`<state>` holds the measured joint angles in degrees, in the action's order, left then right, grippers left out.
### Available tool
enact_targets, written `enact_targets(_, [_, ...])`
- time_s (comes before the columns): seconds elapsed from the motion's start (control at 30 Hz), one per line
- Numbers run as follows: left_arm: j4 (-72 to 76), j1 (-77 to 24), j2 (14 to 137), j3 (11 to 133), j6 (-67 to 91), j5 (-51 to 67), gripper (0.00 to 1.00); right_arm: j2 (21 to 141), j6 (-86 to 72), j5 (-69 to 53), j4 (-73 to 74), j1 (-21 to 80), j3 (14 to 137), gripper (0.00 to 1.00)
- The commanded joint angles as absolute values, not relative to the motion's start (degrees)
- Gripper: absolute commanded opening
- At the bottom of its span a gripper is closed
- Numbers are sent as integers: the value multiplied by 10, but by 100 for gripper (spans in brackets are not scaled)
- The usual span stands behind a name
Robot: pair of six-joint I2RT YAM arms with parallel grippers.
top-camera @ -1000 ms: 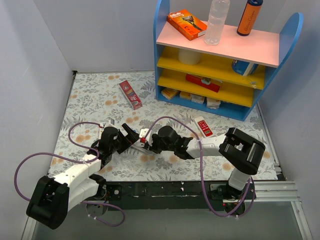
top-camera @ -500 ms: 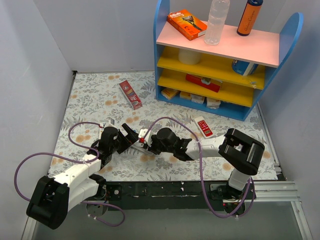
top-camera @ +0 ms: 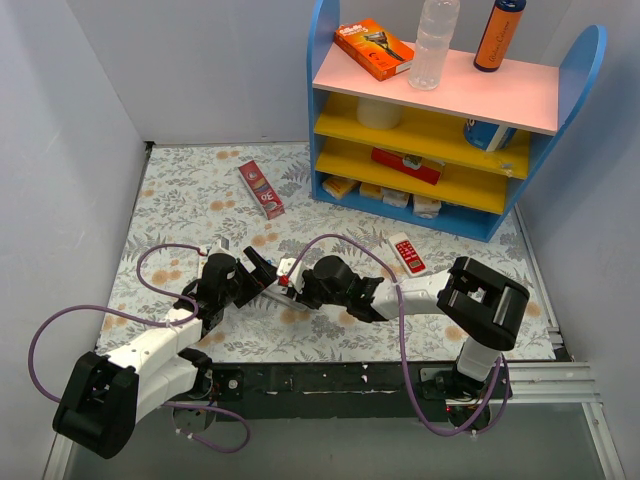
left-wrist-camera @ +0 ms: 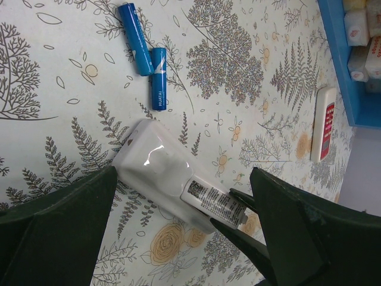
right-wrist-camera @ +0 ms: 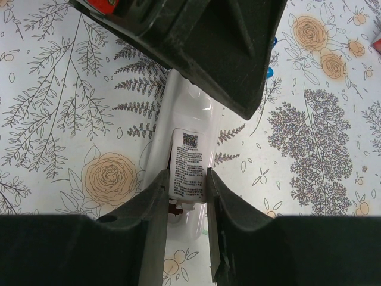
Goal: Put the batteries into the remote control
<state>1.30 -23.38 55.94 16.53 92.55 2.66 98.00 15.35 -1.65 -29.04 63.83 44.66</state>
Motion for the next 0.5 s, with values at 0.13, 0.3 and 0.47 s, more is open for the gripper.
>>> enact_targets(0.13, [14, -234, 555, 166, 921, 32, 96, 992, 159, -28, -317, 642, 448, 18])
enact_targets(0.3, [14, -235, 555, 166, 921, 32, 96, 991, 158, -33, -312, 642, 452, 23])
enact_targets(0.47, [14, -234, 555, 167, 921, 32, 96, 989, 156, -33, -306, 642, 454, 25])
